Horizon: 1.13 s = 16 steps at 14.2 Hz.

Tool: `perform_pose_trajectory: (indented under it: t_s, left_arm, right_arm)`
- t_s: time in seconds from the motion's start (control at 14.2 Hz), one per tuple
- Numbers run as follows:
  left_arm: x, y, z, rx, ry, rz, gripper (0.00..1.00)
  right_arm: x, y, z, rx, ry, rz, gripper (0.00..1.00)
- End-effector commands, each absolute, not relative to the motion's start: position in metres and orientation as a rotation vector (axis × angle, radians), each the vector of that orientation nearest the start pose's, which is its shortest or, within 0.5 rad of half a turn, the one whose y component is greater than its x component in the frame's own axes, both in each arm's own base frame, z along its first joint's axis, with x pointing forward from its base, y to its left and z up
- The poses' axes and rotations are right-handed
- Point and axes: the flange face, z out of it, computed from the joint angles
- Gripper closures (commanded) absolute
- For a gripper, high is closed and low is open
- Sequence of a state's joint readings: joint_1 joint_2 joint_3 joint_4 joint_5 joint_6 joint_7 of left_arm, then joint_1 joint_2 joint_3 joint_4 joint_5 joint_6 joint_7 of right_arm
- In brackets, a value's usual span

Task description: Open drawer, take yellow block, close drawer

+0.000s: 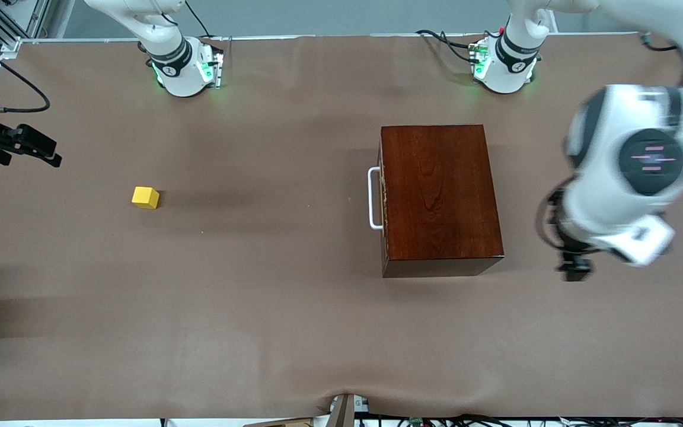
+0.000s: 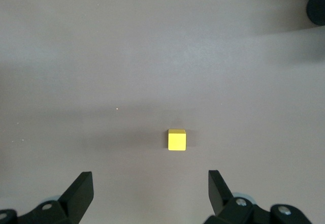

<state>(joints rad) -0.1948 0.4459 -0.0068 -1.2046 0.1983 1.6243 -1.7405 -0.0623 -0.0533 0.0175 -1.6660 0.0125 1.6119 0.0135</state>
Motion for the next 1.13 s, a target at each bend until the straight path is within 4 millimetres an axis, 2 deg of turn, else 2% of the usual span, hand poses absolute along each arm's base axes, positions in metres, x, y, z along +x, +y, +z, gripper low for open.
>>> perform_pose_trajectory:
  t_s: [0.0,0.07,0.21,0.35,0.42,0.63,0.92,1.06]
  left_arm:
    - [0.665,-0.050,0.553,-2.273,-2.050,-0.108,0.00]
    - [0.662,-0.022,0.563,-2.327,-2.029,-0.088,0.00]
    - [0.650,0.021,0.578,-2.443,-1.949,-0.055,0.00]
    - [0.630,0.042,0.598,-2.579,-1.821,-0.050,0.00]
    - [0.619,0.046,0.606,-2.647,-1.730,-0.046,0.00]
    - [0.594,0.043,0.627,-2.849,-1.391,-0.021,0.00]
    - [0.563,0.015,0.647,-3.034,-1.020,-0.023,0.00]
    - [0.553,0.009,0.656,-3.087,-0.847,-0.027,0.00]
  right_arm:
    - [0.541,-0.022,0.617,-3.146,0.094,0.003,0.00]
    - [0.541,-0.023,0.617,-3.145,0.096,0.003,0.00]
    - [0.541,-0.022,0.617,-3.146,0.094,0.003,0.00]
    - [0.541,-0.022,0.617,-3.146,0.092,0.003,0.00]
    - [0.541,-0.022,0.617,-3.147,0.094,0.003,0.00]
    - [0.541,-0.022,0.617,-3.147,0.094,0.003,0.00]
    - [0.541,-0.022,0.618,-3.146,0.094,0.000,0.00]
    - [0.541,-0.022,0.618,-3.146,0.094,0.000,0.00]
